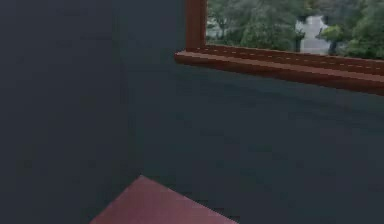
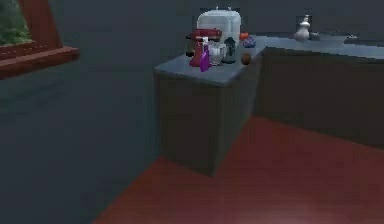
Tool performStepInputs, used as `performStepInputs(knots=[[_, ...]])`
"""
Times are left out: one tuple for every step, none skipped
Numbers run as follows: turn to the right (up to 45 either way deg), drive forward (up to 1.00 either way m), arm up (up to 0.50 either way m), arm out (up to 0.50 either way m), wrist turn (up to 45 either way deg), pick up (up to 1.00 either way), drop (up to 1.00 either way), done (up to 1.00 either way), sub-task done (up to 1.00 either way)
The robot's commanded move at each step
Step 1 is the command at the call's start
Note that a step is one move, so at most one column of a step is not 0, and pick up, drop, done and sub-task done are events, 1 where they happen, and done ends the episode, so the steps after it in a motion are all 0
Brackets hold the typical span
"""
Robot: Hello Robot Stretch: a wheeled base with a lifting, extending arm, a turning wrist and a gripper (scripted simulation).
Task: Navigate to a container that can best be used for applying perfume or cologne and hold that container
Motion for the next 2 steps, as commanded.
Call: performStepInputs(knots=[[45.0,0.00,0.00,0.00,0.0,0.00,0.00,0.00,0.00],[45.0,0.00,0.00,0.00,0.0,0.00,0.00,0.00,0.00]])
